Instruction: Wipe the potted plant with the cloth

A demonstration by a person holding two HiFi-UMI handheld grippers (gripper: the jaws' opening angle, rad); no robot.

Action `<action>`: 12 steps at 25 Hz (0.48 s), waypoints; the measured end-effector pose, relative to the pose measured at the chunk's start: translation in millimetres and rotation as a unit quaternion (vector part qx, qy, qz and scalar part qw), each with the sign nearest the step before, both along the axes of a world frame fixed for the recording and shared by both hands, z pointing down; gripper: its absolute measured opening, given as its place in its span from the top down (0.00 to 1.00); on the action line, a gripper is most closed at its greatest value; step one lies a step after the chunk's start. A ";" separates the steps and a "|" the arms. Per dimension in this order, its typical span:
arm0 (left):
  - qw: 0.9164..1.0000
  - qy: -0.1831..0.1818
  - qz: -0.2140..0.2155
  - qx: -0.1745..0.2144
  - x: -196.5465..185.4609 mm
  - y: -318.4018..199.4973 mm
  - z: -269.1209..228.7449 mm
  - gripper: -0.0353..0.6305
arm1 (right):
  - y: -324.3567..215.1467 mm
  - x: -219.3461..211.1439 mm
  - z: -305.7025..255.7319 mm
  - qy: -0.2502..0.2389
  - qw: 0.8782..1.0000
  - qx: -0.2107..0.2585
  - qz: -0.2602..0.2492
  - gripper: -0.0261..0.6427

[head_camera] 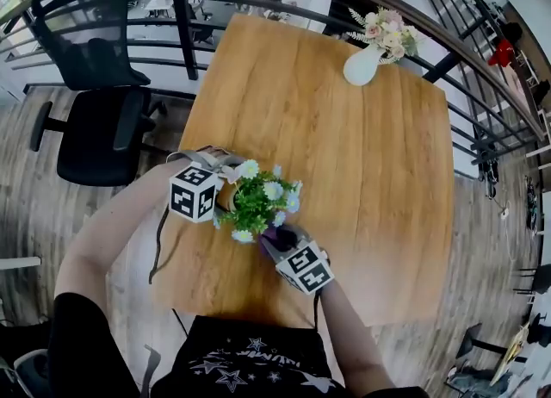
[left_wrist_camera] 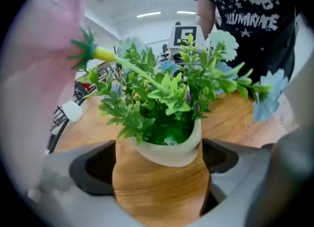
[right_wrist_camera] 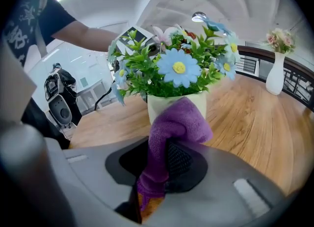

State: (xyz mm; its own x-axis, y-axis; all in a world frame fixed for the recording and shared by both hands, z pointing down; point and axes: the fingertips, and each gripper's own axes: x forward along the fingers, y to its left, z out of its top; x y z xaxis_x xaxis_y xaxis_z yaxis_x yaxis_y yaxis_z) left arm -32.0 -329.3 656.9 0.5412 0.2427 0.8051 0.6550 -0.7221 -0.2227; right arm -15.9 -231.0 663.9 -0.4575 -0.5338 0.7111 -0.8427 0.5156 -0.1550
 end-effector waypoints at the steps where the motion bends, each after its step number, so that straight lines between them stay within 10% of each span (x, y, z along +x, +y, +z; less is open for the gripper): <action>1: 1.000 -0.001 0.005 -0.015 3.2 5.3 -1.5 0.11 | 0.8 0.3 0.7 -0.001 1.000 0.000 0.001 0.83; 12: 0.997 -0.005 -0.011 -0.082 19.6 30.1 3.0 0.12 | 1.4 9.9 2.8 -0.010 0.999 0.003 0.031 0.83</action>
